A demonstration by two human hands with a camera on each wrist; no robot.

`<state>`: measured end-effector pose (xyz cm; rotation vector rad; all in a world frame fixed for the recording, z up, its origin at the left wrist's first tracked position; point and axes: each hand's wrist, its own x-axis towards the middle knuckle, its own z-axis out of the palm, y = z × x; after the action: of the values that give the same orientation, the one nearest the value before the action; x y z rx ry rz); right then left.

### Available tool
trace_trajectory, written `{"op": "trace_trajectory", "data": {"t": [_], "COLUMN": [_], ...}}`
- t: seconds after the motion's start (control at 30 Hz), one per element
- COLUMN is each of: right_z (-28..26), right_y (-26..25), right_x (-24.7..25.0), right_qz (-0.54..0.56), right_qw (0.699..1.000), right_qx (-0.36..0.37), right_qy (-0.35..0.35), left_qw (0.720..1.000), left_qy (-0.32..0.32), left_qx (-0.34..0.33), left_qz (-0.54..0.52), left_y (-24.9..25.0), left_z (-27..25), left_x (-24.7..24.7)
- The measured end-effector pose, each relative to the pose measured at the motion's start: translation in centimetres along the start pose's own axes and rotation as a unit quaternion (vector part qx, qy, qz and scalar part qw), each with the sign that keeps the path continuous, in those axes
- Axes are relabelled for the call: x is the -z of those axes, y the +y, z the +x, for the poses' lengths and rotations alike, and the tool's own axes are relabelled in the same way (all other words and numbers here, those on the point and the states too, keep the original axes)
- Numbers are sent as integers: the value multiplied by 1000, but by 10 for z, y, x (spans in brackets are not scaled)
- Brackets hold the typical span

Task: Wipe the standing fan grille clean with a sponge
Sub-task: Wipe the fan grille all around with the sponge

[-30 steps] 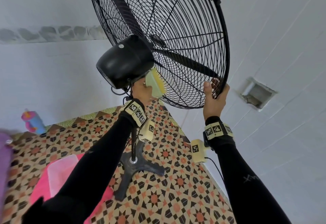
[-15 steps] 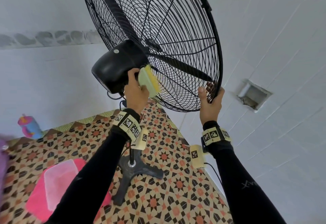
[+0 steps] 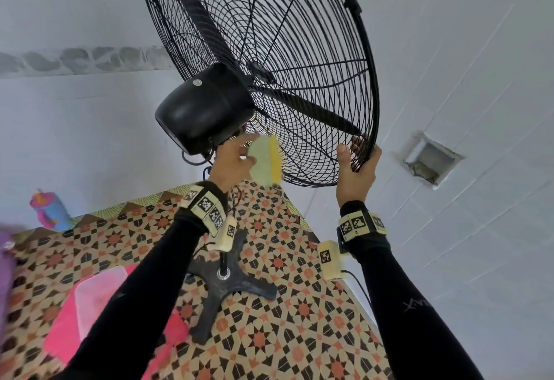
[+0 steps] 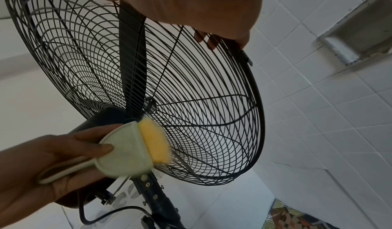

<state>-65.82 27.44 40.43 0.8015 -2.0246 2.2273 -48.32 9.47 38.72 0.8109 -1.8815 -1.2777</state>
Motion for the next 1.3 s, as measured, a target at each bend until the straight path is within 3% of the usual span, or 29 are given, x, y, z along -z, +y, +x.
{"op": "trace_trajectory", "data": {"t": [0.1, 0.17, 0.23, 0.3, 0.37, 0.43, 0.53, 0.57, 0.63, 0.73, 0.77, 0.83, 0.93, 1.0, 1.07, 1.23, 1.3], "right_z": [2, 4, 3, 2, 1, 2, 2, 2, 0, -1, 0, 2, 1, -1, -3, -2, -2], "right_y": [0, 2, 4, 4, 3, 2, 1, 2, 4, 4, 3, 2, 3, 4, 1, -2, -1], "right_x": [-1, 2, 5, 6, 6, 5, 6, 7, 8, 7, 7, 8, 11, 11, 10, 9, 10], "right_qz": [-6, -11, -11, -11, -13, -12, -15, -17, -19, -20, -20, -21, -21, -19, -16, -22, -27], "right_qw": [1000, 1000, 1000, 1000, 1000, 1000, 999, 999, 999, 999, 999, 999, 999, 999, 999, 999, 999], "right_qx": [5, 7, 5, 4, 6, 6, 6, 7, 6, 1, 0, -3, -7, -12, -14, -12, -15], "right_qy": [-2, -11, -15, -13, -15, -21, -29, -29, -27, -25, -28, -36, -45, -44, -40, -40, -43], "left_qw": [992, 989, 991, 991, 991, 995, 982, 975, 976, 988, 989, 993, 975, 965, 968, 977, 972], "left_qy": [124, 150, 105, -12, -87, -29, 156, 180, 133, -28, -44, 13, 201, 236, 208, 41, 58], "left_qx": [-20, -10, 43, 85, 79, 67, 69, 74, 101, 122, 118, 98, 58, 49, 58, 113, 124], "left_qz": [-12, -13, -73, -107, -68, -62, -86, -106, -139, -91, -77, -60, -77, -104, -127, -173, -189], "left_y": [2, 2, -1, -2, -6, -6, -9, -9, -12, -19, -21, -16, -13, -12, -6, -17, -13], "left_z": [9, 9, 4, -6, -11, -11, -1, 0, -5, -25, -29, -28, -10, -4, -11, -41, -39], "left_x": [-2, -12, -23, -28, -29, -26, -23, -24, -36, -60, -63, -59, -39, -34, -44, -70, -65]}}
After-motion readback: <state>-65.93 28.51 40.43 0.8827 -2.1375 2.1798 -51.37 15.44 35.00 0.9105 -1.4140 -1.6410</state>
